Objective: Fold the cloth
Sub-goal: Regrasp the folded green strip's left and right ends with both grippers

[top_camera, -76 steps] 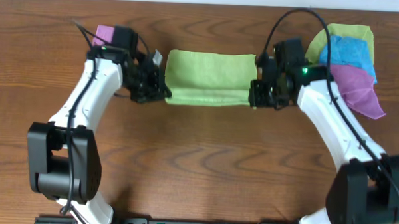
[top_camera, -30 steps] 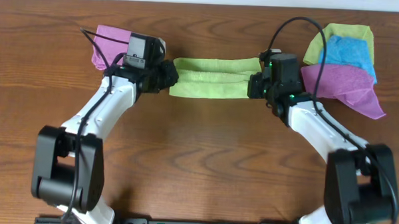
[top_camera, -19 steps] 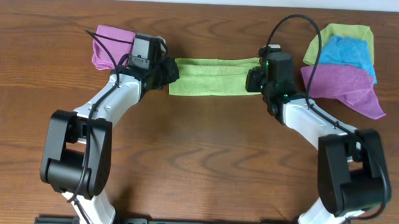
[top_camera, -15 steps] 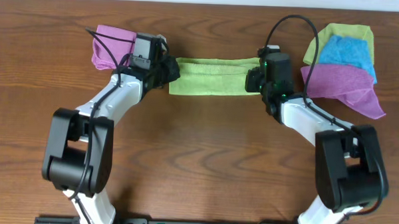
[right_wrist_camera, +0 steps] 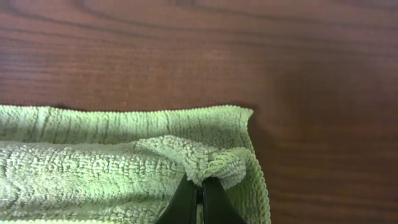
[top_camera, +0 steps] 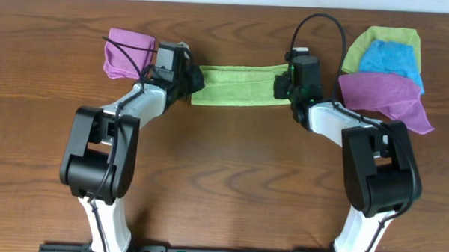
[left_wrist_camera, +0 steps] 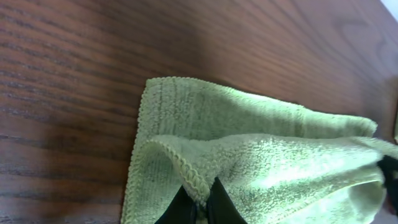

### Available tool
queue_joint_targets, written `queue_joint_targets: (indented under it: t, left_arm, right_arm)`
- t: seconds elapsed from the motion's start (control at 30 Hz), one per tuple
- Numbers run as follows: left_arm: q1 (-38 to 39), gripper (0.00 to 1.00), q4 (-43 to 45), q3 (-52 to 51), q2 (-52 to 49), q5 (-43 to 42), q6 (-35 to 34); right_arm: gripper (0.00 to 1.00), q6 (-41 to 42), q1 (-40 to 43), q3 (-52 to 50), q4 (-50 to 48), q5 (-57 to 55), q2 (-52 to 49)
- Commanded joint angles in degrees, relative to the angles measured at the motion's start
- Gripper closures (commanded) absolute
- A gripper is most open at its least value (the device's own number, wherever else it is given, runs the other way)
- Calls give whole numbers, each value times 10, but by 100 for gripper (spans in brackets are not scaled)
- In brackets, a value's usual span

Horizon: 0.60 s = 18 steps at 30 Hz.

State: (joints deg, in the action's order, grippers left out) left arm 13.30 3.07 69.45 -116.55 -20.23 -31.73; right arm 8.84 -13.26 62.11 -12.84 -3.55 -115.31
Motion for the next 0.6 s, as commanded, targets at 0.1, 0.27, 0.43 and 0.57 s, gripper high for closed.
queue_joint_targets:
  t: [0.1, 0.27, 0.43, 0.57]
  left_arm:
    - [-5, 94, 1, 0, -12, 50, -2]
    - [-5, 70, 7, 0, -12, 56, -2]
    - [-5, 38, 3, 5, -2, 54, 0]
    - [-6, 28, -4, 8, 28, 54, 20]
  right_arm:
    - [99, -12, 1, 11, -5, -40, -11]
    - [57, -12, 0, 11, -12, -40, -11]
    - [34, -5, -2, 11, -2, -40, 8]
    - [23, 32, -3, 11, 37, -39, 50]
